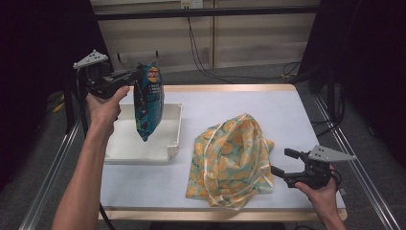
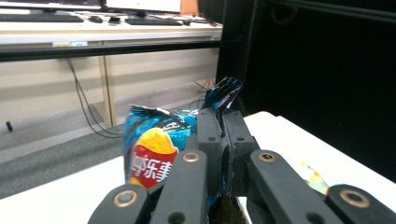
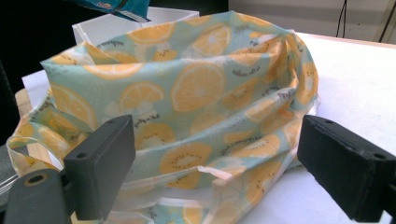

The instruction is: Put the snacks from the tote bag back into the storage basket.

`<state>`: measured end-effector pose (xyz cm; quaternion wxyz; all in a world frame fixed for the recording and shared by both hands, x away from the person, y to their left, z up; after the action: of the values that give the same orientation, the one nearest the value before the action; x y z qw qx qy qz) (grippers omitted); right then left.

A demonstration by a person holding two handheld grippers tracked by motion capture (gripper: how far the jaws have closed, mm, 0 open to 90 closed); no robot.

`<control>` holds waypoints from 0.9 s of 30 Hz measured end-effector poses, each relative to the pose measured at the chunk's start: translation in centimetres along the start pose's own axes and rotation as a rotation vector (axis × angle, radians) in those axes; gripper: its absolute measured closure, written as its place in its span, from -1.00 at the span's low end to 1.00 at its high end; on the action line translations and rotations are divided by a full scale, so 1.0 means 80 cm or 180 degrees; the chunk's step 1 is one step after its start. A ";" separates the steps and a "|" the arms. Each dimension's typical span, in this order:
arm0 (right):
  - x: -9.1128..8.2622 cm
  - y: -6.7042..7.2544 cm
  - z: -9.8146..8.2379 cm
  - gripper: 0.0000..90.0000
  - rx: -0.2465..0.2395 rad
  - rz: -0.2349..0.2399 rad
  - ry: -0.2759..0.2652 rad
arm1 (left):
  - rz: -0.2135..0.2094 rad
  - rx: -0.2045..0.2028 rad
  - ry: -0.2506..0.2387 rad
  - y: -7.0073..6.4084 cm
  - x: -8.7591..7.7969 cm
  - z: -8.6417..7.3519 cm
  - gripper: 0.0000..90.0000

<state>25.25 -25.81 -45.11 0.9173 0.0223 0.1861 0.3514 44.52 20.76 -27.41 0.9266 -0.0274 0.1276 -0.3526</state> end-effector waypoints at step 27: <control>0.006 0.001 -0.003 -0.75 -0.0036 0.0068 0.0063 | 0.0431 -0.0217 0.0051 0.054 0.017 -0.037 0.95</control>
<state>25.41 -25.47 -45.48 0.9117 0.0156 0.1928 0.3624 47.53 23.23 -31.18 0.9458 -0.0475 0.1485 -0.2847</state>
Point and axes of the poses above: each handheld gripper's, and its own axes: x roughly forward along the jaws, z roughly out of its top, y roughly to its left, the point moved 5 cm from there along x, roughly forward along the jaws, and after that the axes turned 2 degrees about -y, right-handed, at the moved point
